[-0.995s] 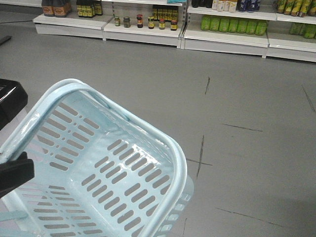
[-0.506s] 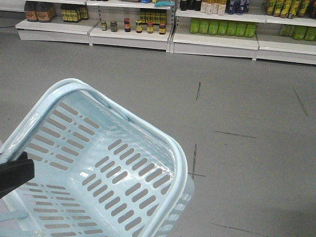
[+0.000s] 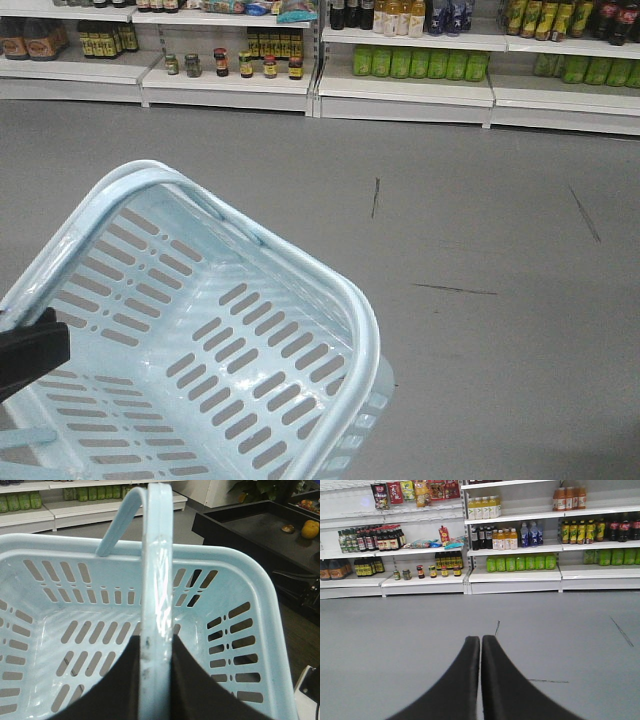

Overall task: Pick three apples into basket with both arms
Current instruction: 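Turn the base toward the apple table holding the basket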

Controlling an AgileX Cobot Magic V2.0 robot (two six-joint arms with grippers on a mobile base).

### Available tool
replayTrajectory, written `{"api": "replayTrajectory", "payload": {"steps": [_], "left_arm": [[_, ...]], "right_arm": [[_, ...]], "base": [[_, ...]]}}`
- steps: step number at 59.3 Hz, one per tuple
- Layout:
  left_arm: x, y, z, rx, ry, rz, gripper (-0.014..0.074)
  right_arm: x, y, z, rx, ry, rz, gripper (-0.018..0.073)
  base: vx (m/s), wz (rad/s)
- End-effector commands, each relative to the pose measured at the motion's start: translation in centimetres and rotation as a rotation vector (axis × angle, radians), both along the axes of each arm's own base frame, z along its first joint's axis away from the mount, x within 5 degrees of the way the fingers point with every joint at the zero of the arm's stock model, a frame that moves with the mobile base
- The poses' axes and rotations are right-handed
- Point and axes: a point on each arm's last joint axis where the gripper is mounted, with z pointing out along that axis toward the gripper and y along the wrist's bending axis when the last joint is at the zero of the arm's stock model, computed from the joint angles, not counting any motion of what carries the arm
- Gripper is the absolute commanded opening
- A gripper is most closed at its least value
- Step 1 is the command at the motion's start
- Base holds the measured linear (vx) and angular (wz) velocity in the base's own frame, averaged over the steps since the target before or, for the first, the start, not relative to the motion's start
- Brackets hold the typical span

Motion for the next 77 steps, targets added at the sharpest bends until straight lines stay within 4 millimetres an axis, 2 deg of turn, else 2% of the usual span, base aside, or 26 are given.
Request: {"api": "replayTrajectory", "payload": {"steps": [1, 49, 77], "left_arm": [[0.15, 0.09, 1.67, -0.095, -0.062, 0.037, -0.0006], [0.15, 0.09, 1.67, -0.095, -0.062, 0.037, -0.0006], [0.15, 0.09, 1.67, -0.096, -0.062, 0.037, -0.0006]], "right_arm": [[0.13, 0.04, 0.46, -0.023, -0.061, 0.003, -0.0005], [0.13, 0.04, 0.46, -0.023, -0.061, 0.003, -0.0005], [0.13, 0.04, 0.46, -0.023, -0.061, 0.003, -0.0005]], "base": [[0.23, -0.1], [0.23, -0.12], [0.21, -0.39]]}}
